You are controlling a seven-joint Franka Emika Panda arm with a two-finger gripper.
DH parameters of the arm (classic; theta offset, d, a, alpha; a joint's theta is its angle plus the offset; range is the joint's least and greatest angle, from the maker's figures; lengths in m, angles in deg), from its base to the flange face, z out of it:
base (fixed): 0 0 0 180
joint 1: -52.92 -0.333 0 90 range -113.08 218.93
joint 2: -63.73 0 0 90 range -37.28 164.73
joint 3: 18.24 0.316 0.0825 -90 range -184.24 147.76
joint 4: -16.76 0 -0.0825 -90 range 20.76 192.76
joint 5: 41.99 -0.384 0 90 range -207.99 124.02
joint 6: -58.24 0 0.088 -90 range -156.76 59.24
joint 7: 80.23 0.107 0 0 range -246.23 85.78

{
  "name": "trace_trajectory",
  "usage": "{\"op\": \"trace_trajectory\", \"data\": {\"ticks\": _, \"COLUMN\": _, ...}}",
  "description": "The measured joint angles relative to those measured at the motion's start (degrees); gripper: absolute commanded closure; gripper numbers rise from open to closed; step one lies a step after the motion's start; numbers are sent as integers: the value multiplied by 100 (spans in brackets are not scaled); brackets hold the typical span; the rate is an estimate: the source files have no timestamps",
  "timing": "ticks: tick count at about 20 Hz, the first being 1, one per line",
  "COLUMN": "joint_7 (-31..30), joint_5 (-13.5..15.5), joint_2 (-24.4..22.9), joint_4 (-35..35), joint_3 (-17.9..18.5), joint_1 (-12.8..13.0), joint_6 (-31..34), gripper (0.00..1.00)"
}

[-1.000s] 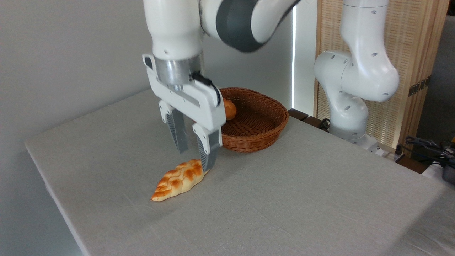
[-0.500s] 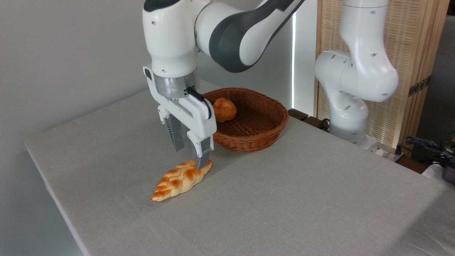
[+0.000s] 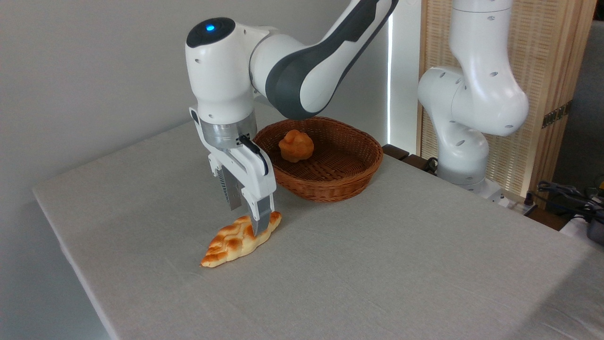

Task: Put bread into the basket
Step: 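Close the gripper on the braided loaf's middle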

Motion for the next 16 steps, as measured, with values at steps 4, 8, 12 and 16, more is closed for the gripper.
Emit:
{"op": "trace_trajectory", "data": {"ticks": 4, "joint_7": 0, "joint_5": 0, "joint_2": 22, "joint_4": 131, "joint_3": -5, "joint_1": 8, "joint_6": -224, "gripper": 2}}
{"op": "trace_trajectory", "data": {"ticks": 8, "joint_7": 0, "joint_5": -1, "joint_2": 58, "joint_4": 334, "joint_3": -75, "joint_1": 31, "joint_6": -634, "gripper": 58}}
{"op": "trace_trajectory", "data": {"ticks": 12, "joint_7": 0, "joint_5": -2, "joint_2": 53, "joint_4": 355, "joint_3": -85, "joint_1": 30, "joint_6": -670, "gripper": 80}}
{"op": "trace_trajectory", "data": {"ticks": 16, "joint_7": 0, "joint_5": -4, "joint_2": 52, "joint_4": 355, "joint_3": -85, "joint_1": 29, "joint_6": -670, "gripper": 94}}
